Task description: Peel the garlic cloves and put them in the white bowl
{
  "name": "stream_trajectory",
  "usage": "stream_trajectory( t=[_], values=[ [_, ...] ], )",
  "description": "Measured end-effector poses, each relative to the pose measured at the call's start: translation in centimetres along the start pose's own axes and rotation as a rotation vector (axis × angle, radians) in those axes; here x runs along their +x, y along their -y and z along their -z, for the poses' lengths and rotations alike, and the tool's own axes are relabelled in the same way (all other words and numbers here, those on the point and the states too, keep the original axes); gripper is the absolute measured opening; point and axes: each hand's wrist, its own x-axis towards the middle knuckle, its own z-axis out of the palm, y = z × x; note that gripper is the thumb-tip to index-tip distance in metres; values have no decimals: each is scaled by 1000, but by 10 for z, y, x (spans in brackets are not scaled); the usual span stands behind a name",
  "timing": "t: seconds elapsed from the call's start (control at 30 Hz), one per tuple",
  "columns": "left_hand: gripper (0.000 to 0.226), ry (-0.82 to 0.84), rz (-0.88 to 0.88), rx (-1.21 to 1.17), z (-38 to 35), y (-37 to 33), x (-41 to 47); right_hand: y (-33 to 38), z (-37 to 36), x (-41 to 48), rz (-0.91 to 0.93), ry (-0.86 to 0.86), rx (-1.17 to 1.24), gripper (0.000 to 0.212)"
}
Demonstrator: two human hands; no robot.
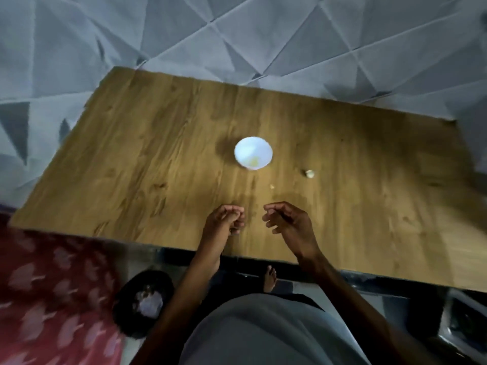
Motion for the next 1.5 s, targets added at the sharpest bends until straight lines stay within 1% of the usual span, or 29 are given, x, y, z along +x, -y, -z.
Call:
stream_trajectory(
  t=[0.1, 0.13, 0.23, 0.27, 0.4, 0.5, 0.57, 0.63, 0.7, 0.8, 0.83, 0.93, 1.0, 1.07, 1.13, 1.2, 1.23, 1.27, 1.3, 1.33, 1.37, 1.43, 1.5],
  values=[
    [21, 7, -59, 101, -55, -1, 29, -2, 46, 27, -17, -61, 16, 16],
    [20, -1, -82, 176, -68, 1, 40, -5, 56, 35, -22, -76, 12, 15],
    [16, -32, -192, 519, -98, 8, 73, -14, 77, 56, -45, -105, -22, 15],
    [18, -39, -237, 614, -105, 10, 83, -17, 82, 63, -57, -111, -34, 15],
    [36, -24, -396, 1019, -116, 22, 114, -23, 88, 80, -60, -109, -82, 14],
    [36, -11, -492, 1296, -118, 29, 126, -27, 88, 90, -44, -90, -105, 13],
    [37, -2, -487, 1398, -118, 29, 130, -29, 88, 96, -26, -79, -122, 14],
    [39, 5, -455, 1385, -118, 27, 129, -29, 88, 102, -8, -74, -135, 14],
    [40, -19, -486, 1279, -118, 15, 128, -28, 89, 108, 15, -65, -135, 14],
    [23, -118, -572, 1096, -109, -19, 136, -26, 92, 120, 19, -81, -131, 17],
    [20, -152, -567, 1053, -104, -30, 139, -25, 93, 123, 15, -91, -135, 17],
    [18, -203, -414, 930, -98, -60, 154, -22, 94, 136, 29, -104, -171, 19],
    [16, -181, -238, 776, -98, -68, 162, -22, 95, 142, 53, -112, -216, 22],
    [17, -183, -88, 682, -95, -69, 177, -24, 99, 147, 76, -124, -269, 25],
    [27, -163, -40, 717, -91, -66, 190, -25, 105, 150, 106, -135, -311, 26],
    [28, -154, -80, 922, -88, -63, 199, -24, 114, 152, 142, -163, -327, 23],
    [26, -153, -154, 1035, -88, -61, 199, -24, 119, 152, 147, -187, -332, 21],
    [24, -154, -267, 1138, -90, -61, 195, -26, 122, 154, 140, -217, -346, 19],
    [22, -143, -367, 1157, -96, -61, 190, -30, 129, 157, 113, -256, -372, 16],
    [21, -125, -446, 1128, -101, -60, 182, -34, 134, 160, 86, -275, -406, 14],
    [20, -101, -485, 1066, -105, -58, 172, -38, 136, 163, 72, -275, -443, 13],
    [16, 10, -490, 945, -121, -49, 160, -45, 143, 170, 63, -246, -498, 13],
    [12, 128, -448, 830, -136, -33, 157, -50, 144, 175, 110, -187, -568, 19]
  ],
)
